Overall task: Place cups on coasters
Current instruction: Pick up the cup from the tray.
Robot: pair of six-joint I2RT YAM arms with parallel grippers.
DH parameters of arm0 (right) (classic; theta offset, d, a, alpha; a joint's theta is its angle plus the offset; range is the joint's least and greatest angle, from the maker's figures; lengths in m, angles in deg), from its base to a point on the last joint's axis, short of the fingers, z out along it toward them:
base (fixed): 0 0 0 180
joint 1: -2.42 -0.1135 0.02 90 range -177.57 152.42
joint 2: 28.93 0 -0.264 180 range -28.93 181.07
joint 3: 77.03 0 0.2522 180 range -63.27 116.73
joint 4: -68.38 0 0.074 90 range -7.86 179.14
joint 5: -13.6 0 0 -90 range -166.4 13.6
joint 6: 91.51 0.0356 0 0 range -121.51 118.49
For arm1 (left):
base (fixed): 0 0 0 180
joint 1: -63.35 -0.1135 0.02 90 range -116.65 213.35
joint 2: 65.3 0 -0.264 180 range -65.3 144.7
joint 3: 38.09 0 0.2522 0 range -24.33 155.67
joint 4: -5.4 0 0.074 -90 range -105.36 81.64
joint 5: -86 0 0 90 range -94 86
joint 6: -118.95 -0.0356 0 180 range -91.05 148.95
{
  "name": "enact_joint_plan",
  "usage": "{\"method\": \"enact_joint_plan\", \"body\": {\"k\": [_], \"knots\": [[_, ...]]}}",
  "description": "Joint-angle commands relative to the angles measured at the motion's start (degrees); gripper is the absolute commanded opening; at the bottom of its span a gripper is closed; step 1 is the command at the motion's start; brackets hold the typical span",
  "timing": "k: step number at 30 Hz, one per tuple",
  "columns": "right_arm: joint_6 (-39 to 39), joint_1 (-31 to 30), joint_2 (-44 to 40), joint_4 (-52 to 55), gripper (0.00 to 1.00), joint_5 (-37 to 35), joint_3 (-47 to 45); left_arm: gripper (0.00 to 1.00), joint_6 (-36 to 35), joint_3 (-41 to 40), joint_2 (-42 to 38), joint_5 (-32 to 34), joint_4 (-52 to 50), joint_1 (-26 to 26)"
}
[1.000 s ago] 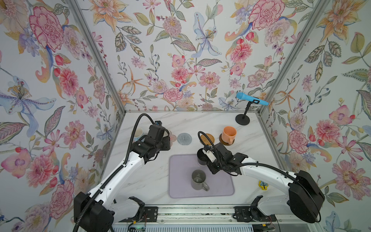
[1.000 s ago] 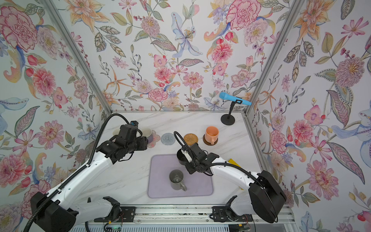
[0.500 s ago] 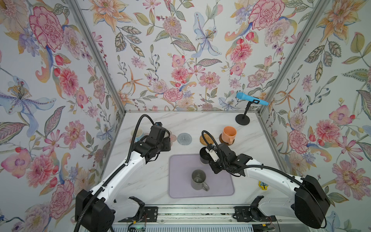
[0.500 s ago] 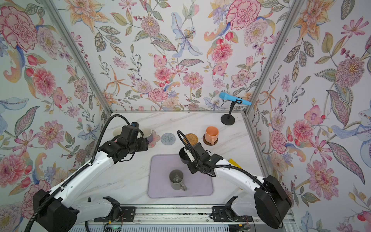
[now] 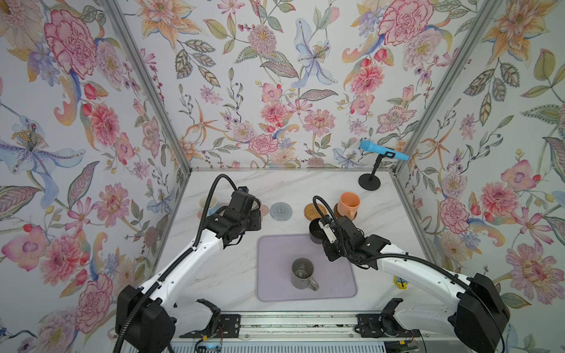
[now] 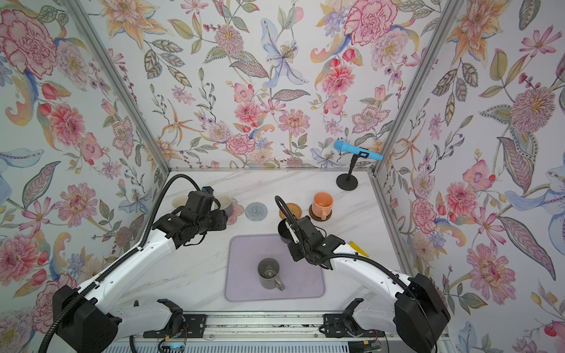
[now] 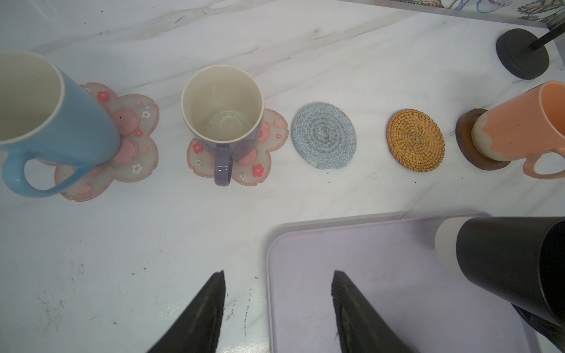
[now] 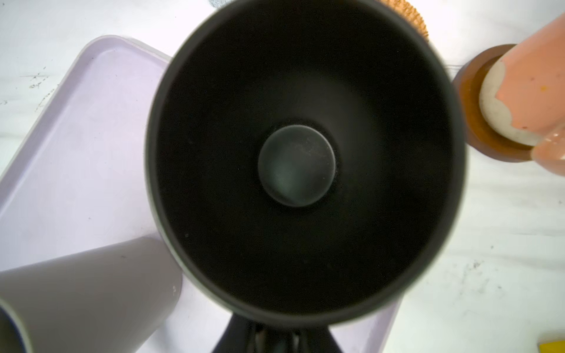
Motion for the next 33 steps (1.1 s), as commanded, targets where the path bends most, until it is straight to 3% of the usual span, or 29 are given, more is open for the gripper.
{"method": "enact_joint_plan", "body": {"k": [1, 33], "knots": [[1.18, 0.75, -1.94, -5.18, 0.0, -1.82, 0.26, 0.6, 0.86, -0.13, 0.98, 1.01, 0.77, 1.0], [0.03, 7.91, 10.03, -12.4, 0.0, -0.91, 9.32, 0.61, 1.47, 2.93, 5.26, 1.86, 1.22, 2.25]]}}
